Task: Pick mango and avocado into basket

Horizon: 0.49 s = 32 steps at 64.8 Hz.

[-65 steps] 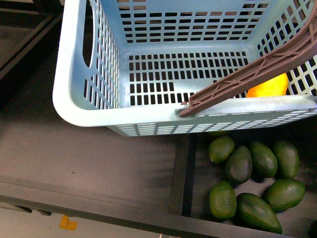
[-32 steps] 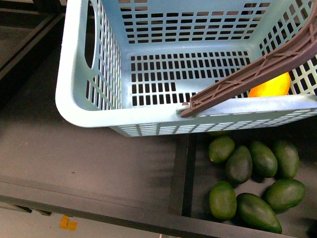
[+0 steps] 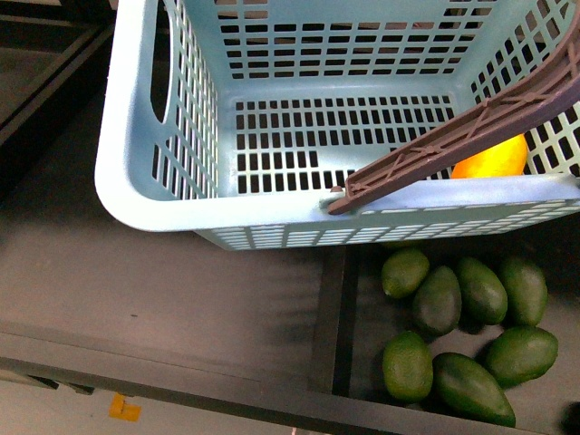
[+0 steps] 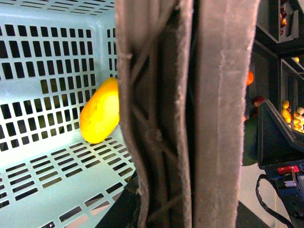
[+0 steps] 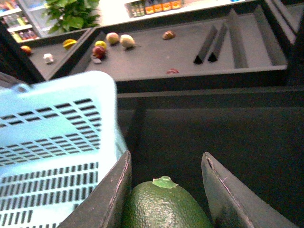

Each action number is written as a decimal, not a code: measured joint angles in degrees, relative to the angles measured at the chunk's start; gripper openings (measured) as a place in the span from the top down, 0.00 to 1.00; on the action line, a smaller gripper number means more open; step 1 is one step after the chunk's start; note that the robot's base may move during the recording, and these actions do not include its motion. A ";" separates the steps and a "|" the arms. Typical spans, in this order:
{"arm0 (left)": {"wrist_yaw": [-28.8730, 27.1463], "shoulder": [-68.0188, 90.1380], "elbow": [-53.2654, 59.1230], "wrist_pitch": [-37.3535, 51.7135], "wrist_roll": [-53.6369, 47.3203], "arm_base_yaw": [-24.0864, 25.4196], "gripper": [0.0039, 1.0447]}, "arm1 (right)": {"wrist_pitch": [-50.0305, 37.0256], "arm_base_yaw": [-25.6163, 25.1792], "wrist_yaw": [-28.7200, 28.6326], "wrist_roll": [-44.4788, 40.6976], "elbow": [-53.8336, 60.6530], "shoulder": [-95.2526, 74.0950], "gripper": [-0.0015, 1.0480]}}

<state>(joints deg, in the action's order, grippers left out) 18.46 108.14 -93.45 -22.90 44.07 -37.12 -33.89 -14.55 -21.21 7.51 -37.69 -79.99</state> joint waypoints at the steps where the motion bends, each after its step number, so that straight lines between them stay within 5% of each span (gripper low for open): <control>1: 0.00 0.00 0.00 0.00 -0.02 0.00 0.85 | -0.22 1.51 0.83 0.57 -0.59 -0.35 0.62; 17: 0.00 0.00 0.00 0.00 0.00 0.02 0.85 | -2.97 16.83 9.55 4.83 -8.61 -7.48 0.62; 32: 0.00 0.00 0.00 0.00 0.00 0.00 0.85 | -3.61 22.60 13.75 6.14 -10.78 -12.72 0.62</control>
<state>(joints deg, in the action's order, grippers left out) 18.46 108.14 -93.45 -22.90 44.07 -37.12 -37.50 8.05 -7.46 13.65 -48.47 -92.71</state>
